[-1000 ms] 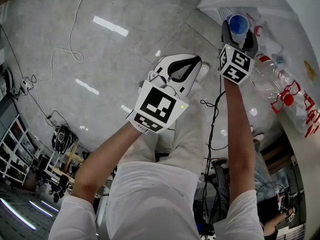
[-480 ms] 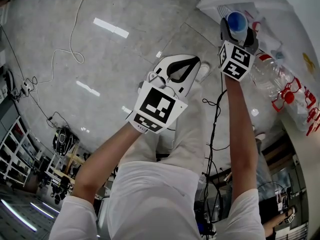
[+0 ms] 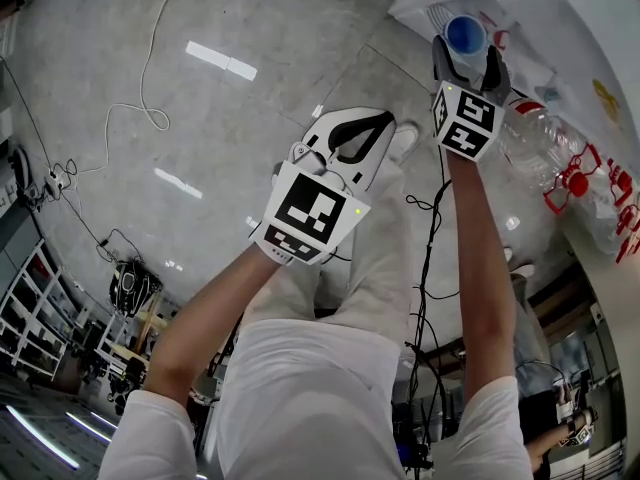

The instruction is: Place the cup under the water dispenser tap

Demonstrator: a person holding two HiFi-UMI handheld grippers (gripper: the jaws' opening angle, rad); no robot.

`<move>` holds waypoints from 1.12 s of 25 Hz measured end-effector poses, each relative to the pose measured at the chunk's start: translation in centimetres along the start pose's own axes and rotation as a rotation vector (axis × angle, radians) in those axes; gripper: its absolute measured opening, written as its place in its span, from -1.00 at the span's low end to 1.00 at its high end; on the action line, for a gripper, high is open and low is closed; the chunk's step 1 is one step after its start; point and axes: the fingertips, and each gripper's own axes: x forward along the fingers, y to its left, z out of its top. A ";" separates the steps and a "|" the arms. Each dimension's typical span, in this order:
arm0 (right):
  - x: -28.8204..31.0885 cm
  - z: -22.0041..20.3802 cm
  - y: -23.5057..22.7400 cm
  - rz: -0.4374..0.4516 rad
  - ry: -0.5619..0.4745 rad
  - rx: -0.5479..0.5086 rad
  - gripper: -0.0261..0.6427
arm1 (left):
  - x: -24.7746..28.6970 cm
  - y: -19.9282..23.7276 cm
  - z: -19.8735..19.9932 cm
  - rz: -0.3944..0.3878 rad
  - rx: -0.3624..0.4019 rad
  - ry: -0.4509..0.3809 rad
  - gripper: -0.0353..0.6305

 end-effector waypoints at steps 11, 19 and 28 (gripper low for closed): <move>-3.7 1.5 0.3 -0.020 -0.018 0.027 0.07 | -2.0 -0.9 0.8 -0.004 0.035 -0.002 -0.89; -7.6 2.2 0.3 -0.062 -0.013 0.046 -0.29 | -4.1 -2.1 2.1 -0.018 0.053 -0.005 -0.89; -12.5 4.8 0.2 -0.098 -0.043 0.106 -0.67 | -6.4 -3.7 4.3 -0.037 0.076 -0.018 -0.89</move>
